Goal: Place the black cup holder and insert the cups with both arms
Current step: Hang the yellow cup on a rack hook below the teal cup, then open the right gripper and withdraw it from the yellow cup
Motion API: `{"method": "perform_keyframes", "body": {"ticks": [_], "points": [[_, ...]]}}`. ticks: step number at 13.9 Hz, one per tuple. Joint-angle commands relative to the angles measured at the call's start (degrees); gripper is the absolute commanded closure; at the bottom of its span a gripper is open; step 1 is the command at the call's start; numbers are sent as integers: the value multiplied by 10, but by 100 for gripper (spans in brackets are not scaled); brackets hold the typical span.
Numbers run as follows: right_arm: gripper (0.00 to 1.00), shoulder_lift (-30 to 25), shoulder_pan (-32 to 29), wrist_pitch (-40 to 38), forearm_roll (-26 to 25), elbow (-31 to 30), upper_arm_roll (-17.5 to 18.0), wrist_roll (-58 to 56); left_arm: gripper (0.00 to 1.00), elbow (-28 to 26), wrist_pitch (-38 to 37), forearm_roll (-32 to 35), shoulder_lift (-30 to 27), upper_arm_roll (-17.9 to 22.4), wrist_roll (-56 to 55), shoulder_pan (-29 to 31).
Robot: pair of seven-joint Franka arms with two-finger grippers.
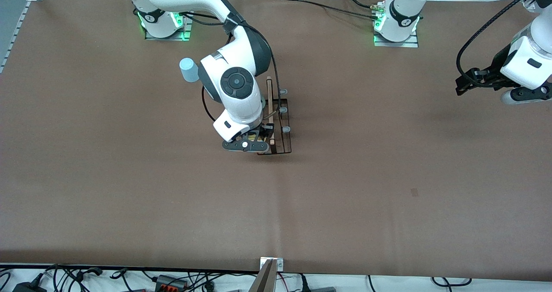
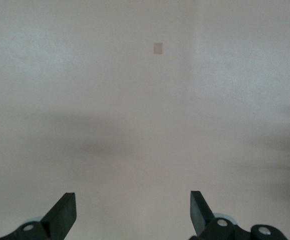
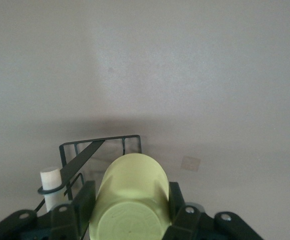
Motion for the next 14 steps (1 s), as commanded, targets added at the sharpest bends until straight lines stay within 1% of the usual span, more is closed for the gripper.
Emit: {"method": "perform_keyframes", "body": {"ticks": [1,3,7,10,13,14], "points": [[0,-9,2,5,-2,-1,-5,3,0,6,-9,1,-1,0,4,2],[0,-22,-1,-2,-3,4,-7,-1,0,6,-9,1,-1,0,4,2],[0,-83,-25,-13,-9,4,-10,-21,0,6,-9,1,-1,0,4,2],[0,-106,-75,-110,-5,7,-14,-131,0,6,-9,1,-1,0,4,2],[0,-141,-140,-132,-5,8,-11,-181,0,6,-9,1,-1,0,5,3],[0,-142,-155,-150,-4,8,-14,-200,0,6,-9,1,-1,0,4,3]]}}
